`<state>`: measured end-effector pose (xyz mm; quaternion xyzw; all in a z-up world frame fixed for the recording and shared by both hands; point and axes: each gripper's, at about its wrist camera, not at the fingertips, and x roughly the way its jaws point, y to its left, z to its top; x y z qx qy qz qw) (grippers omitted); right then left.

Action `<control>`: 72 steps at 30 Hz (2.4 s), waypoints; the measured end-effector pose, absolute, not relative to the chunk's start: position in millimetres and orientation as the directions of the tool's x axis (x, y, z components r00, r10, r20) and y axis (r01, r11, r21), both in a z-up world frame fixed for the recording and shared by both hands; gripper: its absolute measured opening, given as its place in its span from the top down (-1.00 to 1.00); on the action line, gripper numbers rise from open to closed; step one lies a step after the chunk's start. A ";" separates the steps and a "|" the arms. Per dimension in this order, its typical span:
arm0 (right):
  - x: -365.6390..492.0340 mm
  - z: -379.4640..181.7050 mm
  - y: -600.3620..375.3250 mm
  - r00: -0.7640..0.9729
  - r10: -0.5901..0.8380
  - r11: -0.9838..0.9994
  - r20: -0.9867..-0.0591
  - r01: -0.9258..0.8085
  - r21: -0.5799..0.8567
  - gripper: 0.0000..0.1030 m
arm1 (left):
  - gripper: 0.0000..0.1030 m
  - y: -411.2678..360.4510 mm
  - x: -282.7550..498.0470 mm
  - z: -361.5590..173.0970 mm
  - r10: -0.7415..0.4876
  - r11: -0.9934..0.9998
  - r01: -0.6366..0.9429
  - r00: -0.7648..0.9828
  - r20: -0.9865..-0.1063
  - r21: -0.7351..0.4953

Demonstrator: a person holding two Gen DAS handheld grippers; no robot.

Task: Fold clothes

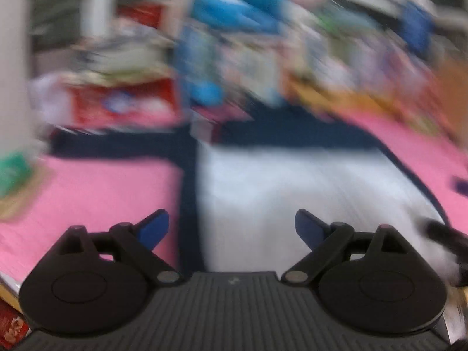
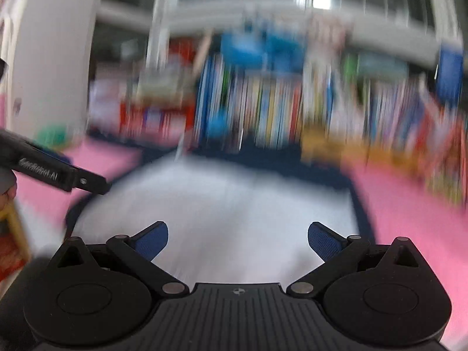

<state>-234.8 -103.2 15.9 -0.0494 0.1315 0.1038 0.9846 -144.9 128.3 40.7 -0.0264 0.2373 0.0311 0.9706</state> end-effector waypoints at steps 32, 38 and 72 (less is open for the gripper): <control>-57.4 -41.4 -66.2 0.826 0.171 0.976 -0.537 -0.215 -0.019 -0.99 | 0.45 417.6 195.0 -19.0 0.686 0.636 -0.767 0.511 -0.517 0.085; -46.6 -46.8 -82.5 0.792 0.206 0.978 -0.575 -0.182 0.100 -0.99 | 0.83 399.9 173.7 -5.0 0.653 0.677 -0.736 0.609 -0.450 -0.014; 150.5 -14.8 -104.4 0.790 0.312 0.906 -0.527 -0.081 0.416 -0.97 | -0.52 217.2 26.1 29.7 0.003 0.994 -0.040 0.938 -0.347 -0.099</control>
